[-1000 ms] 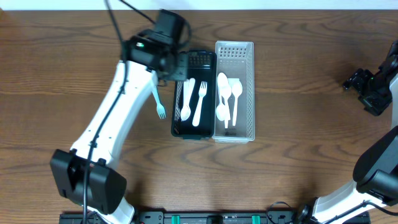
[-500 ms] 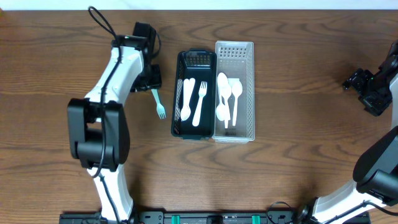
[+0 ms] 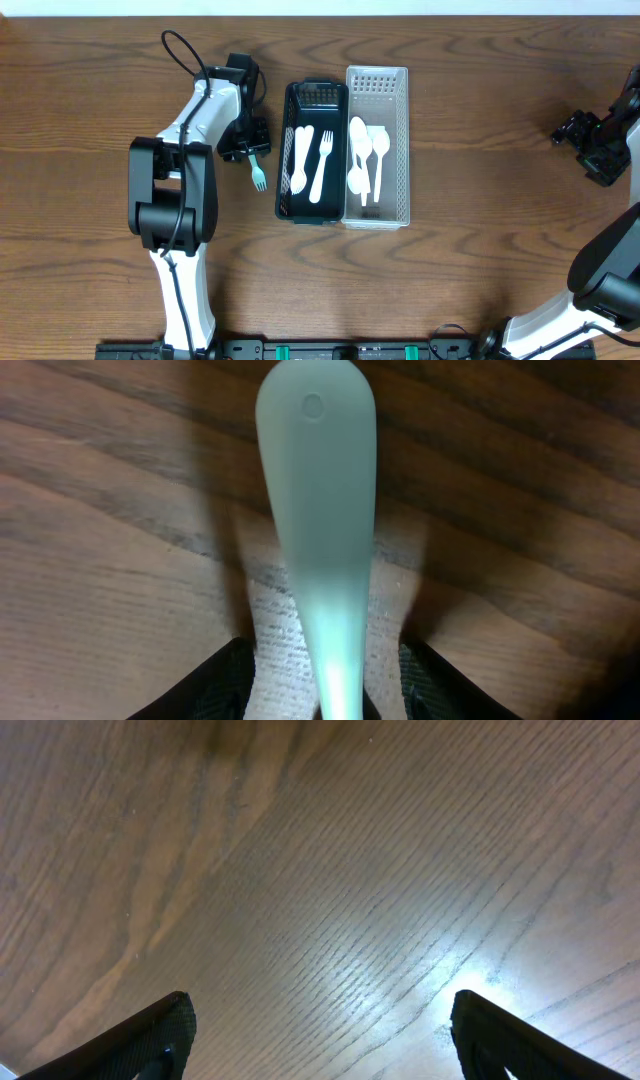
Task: Pack container
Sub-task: 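Move the left gripper back and grasp the mint-green fork, then lift the mint-green fork and lower it into the black basket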
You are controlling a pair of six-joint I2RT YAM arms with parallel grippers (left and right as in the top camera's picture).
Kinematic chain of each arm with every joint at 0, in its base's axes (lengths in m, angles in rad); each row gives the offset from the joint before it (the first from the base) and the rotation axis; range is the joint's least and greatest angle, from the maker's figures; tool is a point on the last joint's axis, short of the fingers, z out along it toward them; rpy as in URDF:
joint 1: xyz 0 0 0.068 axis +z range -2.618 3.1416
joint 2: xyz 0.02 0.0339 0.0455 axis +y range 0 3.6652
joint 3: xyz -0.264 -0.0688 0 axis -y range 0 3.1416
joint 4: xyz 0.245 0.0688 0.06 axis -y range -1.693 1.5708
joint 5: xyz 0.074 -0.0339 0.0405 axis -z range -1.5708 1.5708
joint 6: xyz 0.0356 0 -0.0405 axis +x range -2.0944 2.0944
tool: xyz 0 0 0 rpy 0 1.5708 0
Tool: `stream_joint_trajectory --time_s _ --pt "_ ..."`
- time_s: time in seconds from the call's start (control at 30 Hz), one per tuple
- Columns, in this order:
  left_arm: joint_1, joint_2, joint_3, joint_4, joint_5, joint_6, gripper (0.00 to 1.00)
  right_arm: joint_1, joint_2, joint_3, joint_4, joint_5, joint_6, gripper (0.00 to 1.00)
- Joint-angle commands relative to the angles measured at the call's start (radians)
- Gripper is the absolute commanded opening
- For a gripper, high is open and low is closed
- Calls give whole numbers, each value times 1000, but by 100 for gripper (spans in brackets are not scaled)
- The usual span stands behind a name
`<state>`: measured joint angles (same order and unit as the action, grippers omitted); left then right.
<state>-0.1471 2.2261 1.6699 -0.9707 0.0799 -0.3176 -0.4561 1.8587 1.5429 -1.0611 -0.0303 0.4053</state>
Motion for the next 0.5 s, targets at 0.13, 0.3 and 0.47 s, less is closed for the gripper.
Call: stream_joint_trajectory --time_s 0.13,0.3,0.47 --pt "-1 21 0 10 11 -9 37 6 9 -2 -2 -4 1 85" --pt "-1 21 0 4 19 -9 22 5 9 -2 -2 -4 2 85" --pt "1 13 14 -31 26 21 12 5 9 -2 -3 -4 2 85"
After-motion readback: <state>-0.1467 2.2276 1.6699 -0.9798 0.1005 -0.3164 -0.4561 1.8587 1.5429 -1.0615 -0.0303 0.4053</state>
